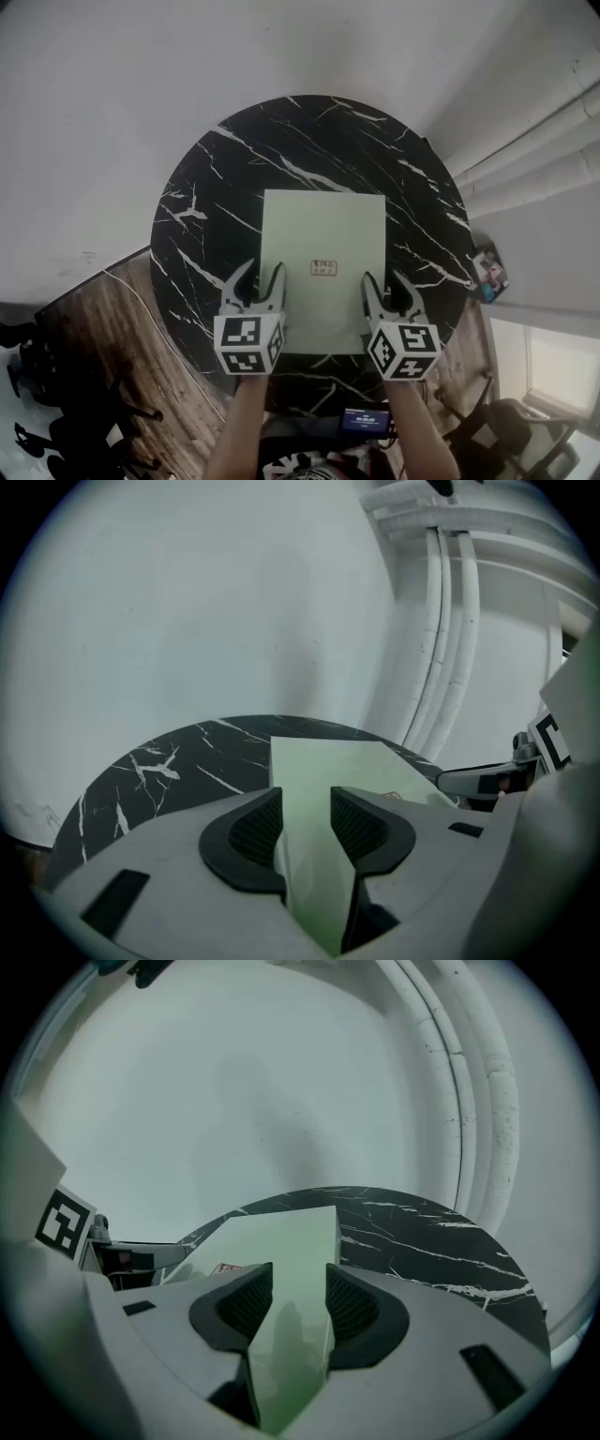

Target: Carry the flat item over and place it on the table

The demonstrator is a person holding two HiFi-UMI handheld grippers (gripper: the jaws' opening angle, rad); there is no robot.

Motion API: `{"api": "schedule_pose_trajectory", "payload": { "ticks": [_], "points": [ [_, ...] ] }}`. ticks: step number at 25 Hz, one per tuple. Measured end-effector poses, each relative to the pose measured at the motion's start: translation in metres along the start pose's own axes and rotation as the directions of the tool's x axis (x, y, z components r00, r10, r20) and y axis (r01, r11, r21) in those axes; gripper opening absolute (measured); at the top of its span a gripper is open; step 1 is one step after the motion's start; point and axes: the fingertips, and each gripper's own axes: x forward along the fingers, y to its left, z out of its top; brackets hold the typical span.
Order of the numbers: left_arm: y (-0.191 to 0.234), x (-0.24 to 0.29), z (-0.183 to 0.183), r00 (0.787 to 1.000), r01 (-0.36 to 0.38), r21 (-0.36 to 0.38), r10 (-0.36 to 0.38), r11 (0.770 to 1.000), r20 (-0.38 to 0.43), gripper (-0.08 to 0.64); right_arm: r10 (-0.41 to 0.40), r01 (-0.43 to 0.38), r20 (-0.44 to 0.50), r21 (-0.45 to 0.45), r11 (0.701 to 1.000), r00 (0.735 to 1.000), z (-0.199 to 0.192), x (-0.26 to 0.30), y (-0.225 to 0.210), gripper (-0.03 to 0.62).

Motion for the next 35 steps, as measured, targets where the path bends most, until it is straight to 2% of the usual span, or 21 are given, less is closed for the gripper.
{"api": "schedule_pose_trajectory", "payload": {
  "ticks": [3,5,11,13,16,18,23,28,35],
  "points": [
    [0.000,-0.009,0.008,1.000,0.001,0.020,-0.001,1.000,0.027,0.067,0.013,-0.013,0.032,-0.009,1.000,0.999,0.006,-0.009,0.005,0.058],
    [-0.004,-0.014,0.015,0.998,0.028,0.025,-0.030,0.999,0.052,0.020,0.024,-0.024,0.047,-0.008,1.000,0.999,0.009,-0.014,0.008,0.037],
    [-0.015,-0.033,0.034,0.993,0.064,0.055,-0.069,0.996,0.098,0.014,0.026,-0.024,0.081,-0.024,0.999,0.996,0.021,-0.035,0.016,0.026],
    [-0.020,-0.040,0.041,0.991,0.065,0.094,-0.075,0.993,0.111,0.012,0.027,-0.024,0.100,-0.034,0.999,0.995,0.027,-0.042,0.020,0.026],
    [-0.031,-0.054,0.048,0.989,0.060,0.192,-0.085,0.980,0.122,0.012,0.033,-0.028,0.136,-0.037,0.999,0.990,0.036,-0.058,0.027,0.026],
    [-0.038,-0.064,0.054,0.986,0.066,0.223,-0.097,0.973,0.134,0.012,0.040,-0.034,0.166,-0.035,0.999,0.985,0.043,-0.070,0.033,0.026],
    [-0.047,-0.090,0.068,0.972,0.076,0.222,-0.122,0.972,0.202,0.012,0.033,-0.020,0.199,-0.068,0.997,0.979,0.054,-0.094,0.043,0.026],
    [-0.059,-0.118,0.091,0.943,0.140,0.176,-0.185,0.975,0.276,0.012,0.023,-0.006,0.248,-0.067,0.998,0.968,0.066,-0.120,0.049,0.026],
    [-0.066,-0.153,0.111,0.929,0.116,0.234,-0.189,0.965,0.318,0.012,0.030,-0.007,0.320,-0.072,0.997,0.947,0.085,-0.153,0.066,0.026]
  ]
}}
